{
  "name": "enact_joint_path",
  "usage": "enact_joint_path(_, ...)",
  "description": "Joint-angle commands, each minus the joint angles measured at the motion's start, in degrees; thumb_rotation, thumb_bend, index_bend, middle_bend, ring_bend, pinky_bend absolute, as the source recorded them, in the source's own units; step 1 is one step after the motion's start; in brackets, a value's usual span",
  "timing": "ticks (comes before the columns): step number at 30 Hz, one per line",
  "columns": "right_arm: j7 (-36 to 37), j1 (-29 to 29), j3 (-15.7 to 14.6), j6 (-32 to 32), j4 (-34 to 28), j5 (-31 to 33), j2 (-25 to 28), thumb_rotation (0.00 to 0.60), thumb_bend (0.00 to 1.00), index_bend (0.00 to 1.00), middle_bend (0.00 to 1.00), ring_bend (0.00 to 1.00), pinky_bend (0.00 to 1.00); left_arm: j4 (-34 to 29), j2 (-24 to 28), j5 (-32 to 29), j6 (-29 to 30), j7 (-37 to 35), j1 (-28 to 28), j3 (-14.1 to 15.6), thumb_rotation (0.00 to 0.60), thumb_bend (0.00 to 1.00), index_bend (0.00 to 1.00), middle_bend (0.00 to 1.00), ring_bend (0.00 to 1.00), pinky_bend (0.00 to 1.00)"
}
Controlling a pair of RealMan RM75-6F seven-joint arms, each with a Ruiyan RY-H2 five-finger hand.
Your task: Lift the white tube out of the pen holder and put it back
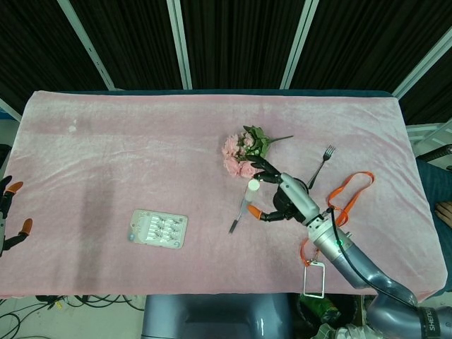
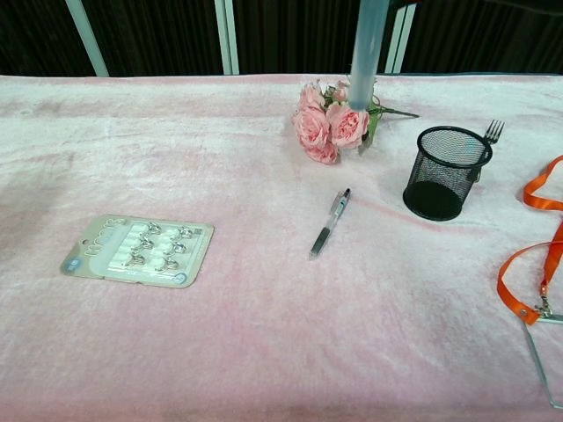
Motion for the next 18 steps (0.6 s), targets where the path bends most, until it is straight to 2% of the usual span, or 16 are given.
enact_joint_path(1,43.9,-3.0,9.8,0.3,1.4,-9.2,3.3,0.600,0.35,0.68,0.07,0.10,0.17,0.0,0.0,0.0,0.0,0.0,0.0,0.0,0.600,0.35,0.12,0.03,0.00,0.04)
enact_joint_path(4,51.3,-3.3,7.9,3.8,4.8,-14.2,3.2,0.600,0.35,0.68,0.07,0.09,0.17,0.0,0.0,0.0,-0.1,0.1,0.0,0.0,0.600,0.35,0.12,0.03,0.00,0.04)
enact_joint_path(7,54.1,-2.6,5.0,6.5,8.1,-18.4,2.2,0.600,0.35,0.68,0.06,0.09,0.17,0.0,-0.1,0.0,-0.1,0.2,0.0,0.1,0.600,0.35,0.12,0.03,0.00,0.04)
enact_joint_path(10,56.2,-0.5,0.3,8.1,12.6,-25.1,1.0,0.600,0.35,0.68,0.06,0.09,0.17,0.0,-0.1,0.0,-0.2,0.4,0.0,0.1,0.600,0.35,0.12,0.03,0.00,0.04)
enact_joint_path(13,51.8,2.5,-4.9,7.4,18.0,-32.7,0.9,0.600,0.35,0.68,0.06,0.09,0.17,-0.1,-0.2,-0.2,-0.3,0.5,0.0,0.0,0.600,0.35,0.12,0.03,0.00,0.04)
enact_joint_path(18,39.8,6.0,-10.2,4.4,21.1,-37.5,1.6,0.600,0.35,0.69,0.05,0.09,0.17,-0.2,-0.1,-0.6,-0.3,0.8,0.0,-0.2,0.600,0.35,0.12,0.03,0.00,0.04)
